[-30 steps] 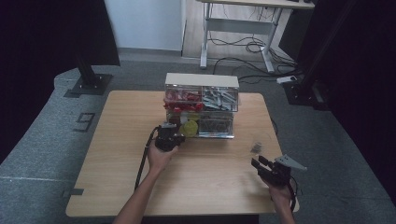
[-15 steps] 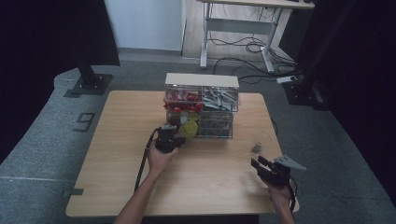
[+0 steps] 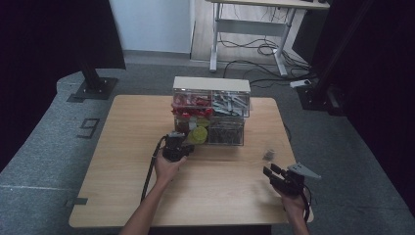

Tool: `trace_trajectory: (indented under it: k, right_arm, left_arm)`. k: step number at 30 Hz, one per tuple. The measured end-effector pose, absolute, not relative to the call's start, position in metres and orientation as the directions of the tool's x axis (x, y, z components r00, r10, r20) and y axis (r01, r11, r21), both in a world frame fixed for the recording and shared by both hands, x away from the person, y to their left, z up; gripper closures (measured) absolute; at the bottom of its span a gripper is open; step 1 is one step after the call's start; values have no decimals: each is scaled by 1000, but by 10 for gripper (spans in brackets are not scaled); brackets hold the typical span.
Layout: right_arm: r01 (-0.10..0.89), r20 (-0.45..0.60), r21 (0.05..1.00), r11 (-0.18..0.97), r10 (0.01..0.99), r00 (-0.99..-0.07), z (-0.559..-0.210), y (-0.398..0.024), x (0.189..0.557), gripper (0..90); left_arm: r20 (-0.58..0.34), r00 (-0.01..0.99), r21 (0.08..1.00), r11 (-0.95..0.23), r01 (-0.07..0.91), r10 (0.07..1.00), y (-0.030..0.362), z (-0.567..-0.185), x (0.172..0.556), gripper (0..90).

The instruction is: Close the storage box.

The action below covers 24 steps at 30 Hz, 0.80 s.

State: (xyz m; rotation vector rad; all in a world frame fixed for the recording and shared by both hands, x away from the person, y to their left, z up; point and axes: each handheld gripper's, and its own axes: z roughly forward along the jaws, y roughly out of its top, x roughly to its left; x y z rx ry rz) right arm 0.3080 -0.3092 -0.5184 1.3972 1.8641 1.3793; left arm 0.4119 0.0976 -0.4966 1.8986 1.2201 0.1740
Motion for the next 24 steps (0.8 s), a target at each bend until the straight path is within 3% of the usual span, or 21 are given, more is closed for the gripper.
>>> trace_trajectory:
  k: [8, 15, 24]
  right_arm:
    - [465, 211, 885, -1, 892, -400, -519, -308, 308, 573]
    - [463, 208, 886, 7, 887, -411, -518, -305, 306, 564]
    - [460, 196, 888, 30, 878, -437, -519, -300, 303, 520]
  left_arm:
    - [-289, 538, 741, -171, 649, 792, 101, -495, 403, 831]
    - [-213, 598, 774, -239, 586, 773, 99, -498, 386, 627]
    - [-188, 628, 785, -269, 558, 755, 109, -503, 357, 498]
